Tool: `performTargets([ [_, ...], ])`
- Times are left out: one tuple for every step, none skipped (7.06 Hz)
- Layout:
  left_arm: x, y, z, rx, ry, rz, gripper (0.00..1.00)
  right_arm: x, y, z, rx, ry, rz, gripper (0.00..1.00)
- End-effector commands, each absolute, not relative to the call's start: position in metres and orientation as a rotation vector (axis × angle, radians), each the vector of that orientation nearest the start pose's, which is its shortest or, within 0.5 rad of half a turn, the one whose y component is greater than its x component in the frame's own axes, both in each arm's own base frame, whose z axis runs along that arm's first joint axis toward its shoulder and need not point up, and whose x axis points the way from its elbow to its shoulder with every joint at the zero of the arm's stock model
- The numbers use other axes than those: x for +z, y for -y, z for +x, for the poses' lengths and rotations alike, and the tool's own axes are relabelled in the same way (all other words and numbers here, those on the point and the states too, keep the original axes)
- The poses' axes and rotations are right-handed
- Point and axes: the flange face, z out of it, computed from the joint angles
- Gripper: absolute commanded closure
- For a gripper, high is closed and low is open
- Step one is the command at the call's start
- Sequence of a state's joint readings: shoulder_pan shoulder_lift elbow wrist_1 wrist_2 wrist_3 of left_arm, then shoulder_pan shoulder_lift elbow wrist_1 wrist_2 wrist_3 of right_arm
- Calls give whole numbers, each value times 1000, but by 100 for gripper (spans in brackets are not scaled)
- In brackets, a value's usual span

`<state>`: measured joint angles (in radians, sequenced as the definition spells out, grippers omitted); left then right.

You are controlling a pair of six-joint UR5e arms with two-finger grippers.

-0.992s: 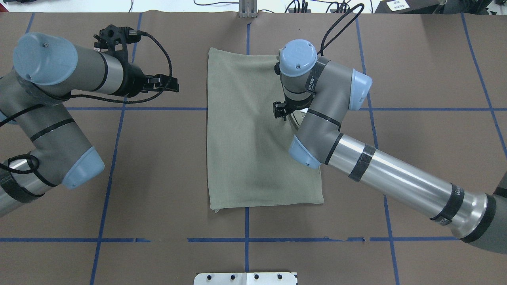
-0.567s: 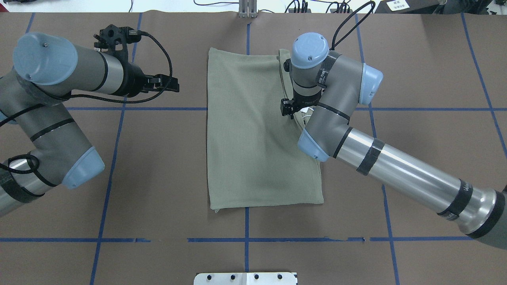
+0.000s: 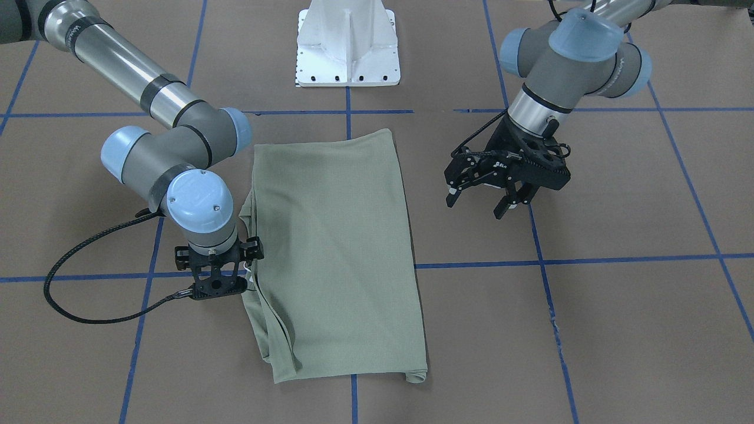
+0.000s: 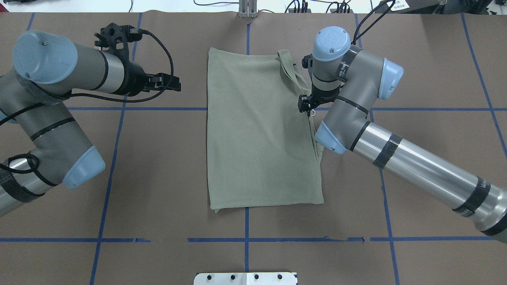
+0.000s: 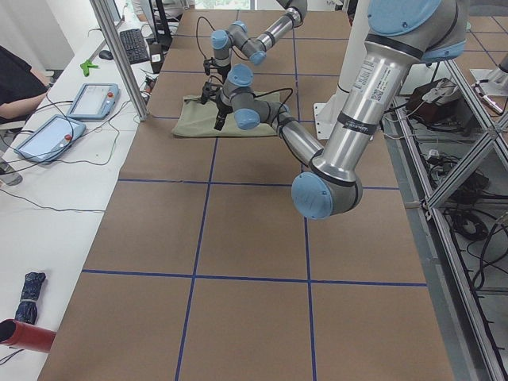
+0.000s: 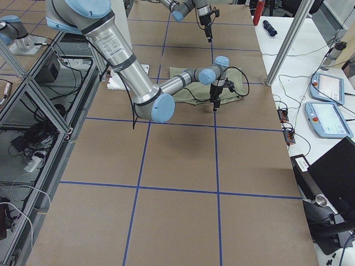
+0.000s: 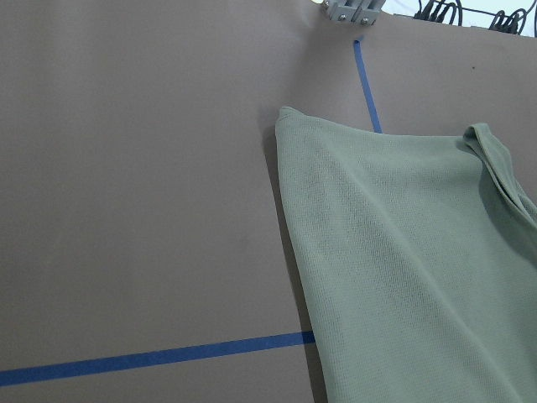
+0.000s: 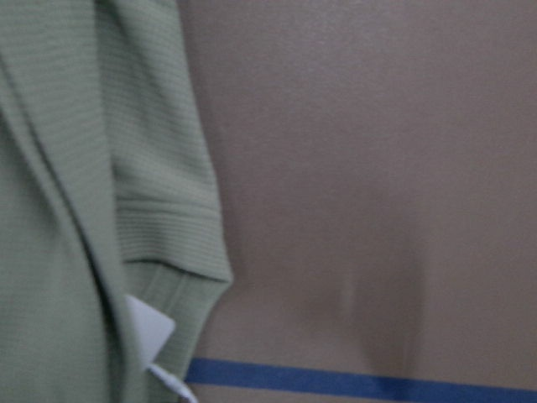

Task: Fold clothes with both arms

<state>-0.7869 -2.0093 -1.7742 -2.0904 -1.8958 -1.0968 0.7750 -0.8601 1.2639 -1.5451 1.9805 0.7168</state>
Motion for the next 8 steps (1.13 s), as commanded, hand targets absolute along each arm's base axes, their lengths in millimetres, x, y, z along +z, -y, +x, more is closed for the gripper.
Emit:
performTargets([
  [256, 510, 364, -87, -1101, 449, 0, 374, 621, -456, -151, 596, 33, 0],
  [257, 510, 363, -87, -1099, 450, 0, 349, 629, -460, -155, 612, 55, 0],
  [260, 511, 363, -88, -1095, 447, 0, 321, 642, -472, -159, 622, 76, 0],
  [262, 512, 363, -92, -1091, 446, 0, 295, 656, -485, -158, 625, 82, 0],
  [263, 515, 361, -69, -1080, 463, 0, 281, 668, -498, -154, 608, 85, 0],
  [265, 517, 359, -71, -1075, 465, 0, 269, 677, -507, -159, 597, 89, 0],
  [264, 518, 358, -72, -1076, 466, 0, 278, 677, -518, -169, 592, 111, 0],
  [264, 518, 358, -71, -1077, 465, 0, 290, 675, -530, -181, 593, 114, 0],
])
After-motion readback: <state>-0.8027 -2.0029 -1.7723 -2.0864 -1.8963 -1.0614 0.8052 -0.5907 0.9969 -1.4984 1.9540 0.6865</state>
